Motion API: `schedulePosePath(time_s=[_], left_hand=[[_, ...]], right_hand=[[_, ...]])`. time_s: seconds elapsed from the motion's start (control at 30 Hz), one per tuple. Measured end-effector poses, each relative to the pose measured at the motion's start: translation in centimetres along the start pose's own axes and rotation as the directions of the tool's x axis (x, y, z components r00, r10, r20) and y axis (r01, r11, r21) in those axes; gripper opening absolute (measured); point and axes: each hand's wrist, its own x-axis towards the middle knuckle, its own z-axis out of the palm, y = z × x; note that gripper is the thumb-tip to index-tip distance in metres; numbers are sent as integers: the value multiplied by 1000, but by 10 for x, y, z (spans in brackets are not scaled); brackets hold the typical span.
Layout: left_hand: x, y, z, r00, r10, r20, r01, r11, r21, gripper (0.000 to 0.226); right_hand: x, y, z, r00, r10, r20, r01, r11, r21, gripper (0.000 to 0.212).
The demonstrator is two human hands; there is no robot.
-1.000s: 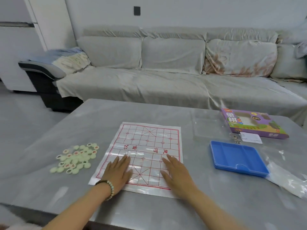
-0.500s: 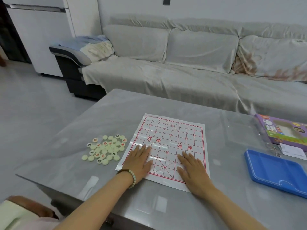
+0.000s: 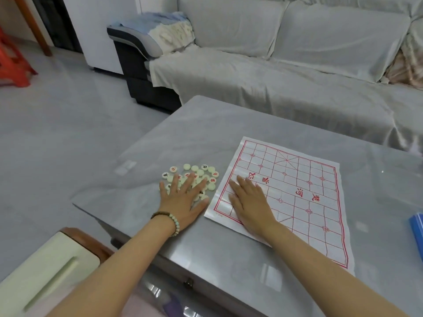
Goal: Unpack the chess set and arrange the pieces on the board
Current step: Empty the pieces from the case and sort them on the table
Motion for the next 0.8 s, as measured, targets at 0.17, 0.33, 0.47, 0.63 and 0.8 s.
schedulePosePath(time_s=[0.17,0.33,0.47,0.63,0.8], left_hand=[[22,-1,1,1000,-18,-9,18,999,36,61],[44,-2,-5,999,-38,-22,38,999,-7,60],[45,-6,-11,1000,-22,-15,22,1000,0,67],[19,-34,-32,997,-78,-2,78,996,-31,69],[-18,-51,-39,998,-57,-5,54,973,-223,67]], right_hand=[[-15,1,8,999,-15,-31,16,1000,5,51],[-25,-3,6,1000,-23,-17,24,999,29,50],[-11,-11,0,997,-76,-7,76,993,91,55],[33,-30,-3,988,-145,51,140,987,82,54],[75,-51,7,978,-147,149,151,988,-14,60]])
